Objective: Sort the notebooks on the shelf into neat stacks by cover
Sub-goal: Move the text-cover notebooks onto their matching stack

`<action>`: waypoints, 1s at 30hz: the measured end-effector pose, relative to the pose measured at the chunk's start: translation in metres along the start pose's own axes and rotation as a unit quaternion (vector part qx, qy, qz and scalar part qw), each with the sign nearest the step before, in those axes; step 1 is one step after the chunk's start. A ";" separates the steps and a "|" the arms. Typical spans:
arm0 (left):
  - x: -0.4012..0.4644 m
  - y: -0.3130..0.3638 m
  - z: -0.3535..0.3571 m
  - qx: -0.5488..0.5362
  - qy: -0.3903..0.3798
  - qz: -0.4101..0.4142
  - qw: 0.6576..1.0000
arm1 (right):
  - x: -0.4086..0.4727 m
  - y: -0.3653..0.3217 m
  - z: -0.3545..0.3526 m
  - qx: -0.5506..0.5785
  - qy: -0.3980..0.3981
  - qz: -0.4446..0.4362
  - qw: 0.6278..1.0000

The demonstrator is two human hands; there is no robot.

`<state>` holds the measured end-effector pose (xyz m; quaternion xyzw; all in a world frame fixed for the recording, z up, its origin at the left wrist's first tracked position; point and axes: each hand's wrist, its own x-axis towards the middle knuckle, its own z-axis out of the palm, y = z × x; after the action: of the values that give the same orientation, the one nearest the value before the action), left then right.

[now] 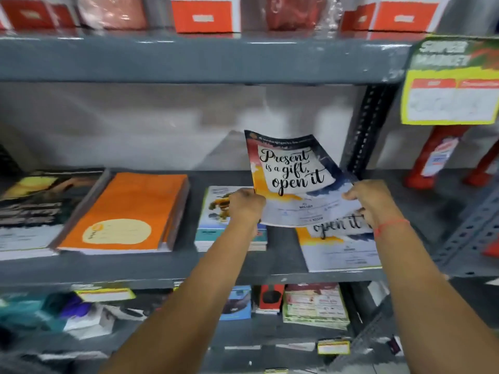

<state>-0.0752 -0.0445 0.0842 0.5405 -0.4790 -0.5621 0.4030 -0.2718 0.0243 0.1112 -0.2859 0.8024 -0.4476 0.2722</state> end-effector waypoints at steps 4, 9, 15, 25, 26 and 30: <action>0.014 0.012 -0.104 -0.020 0.048 0.025 0.998 | -0.029 -0.047 0.077 0.027 -0.030 -0.065 0.997; 0.023 0.019 -0.258 -0.003 0.119 0.037 0.992 | -0.091 -0.107 0.200 0.040 -0.100 -0.146 0.983; 0.052 0.018 -0.435 0.105 0.176 0.043 0.978 | -0.170 -0.157 0.353 -0.026 -0.201 -0.179 0.963; 0.104 -0.029 -0.571 0.282 0.202 -0.025 0.938 | -0.228 -0.143 0.506 -0.108 -0.234 -0.115 0.959; 0.108 -0.033 -0.575 0.321 0.188 -0.043 0.927 | -0.233 -0.141 0.511 -0.128 -0.230 -0.112 0.958; 0.108 -0.047 -0.579 0.477 0.169 -0.092 0.858 | -0.237 -0.137 0.521 -0.222 -0.234 -0.090 0.942</action>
<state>0.4934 -0.1991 0.0389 0.7948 -0.5611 -0.1994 0.1171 0.2813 -0.1620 0.0385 -0.5070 0.7660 -0.2011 0.3403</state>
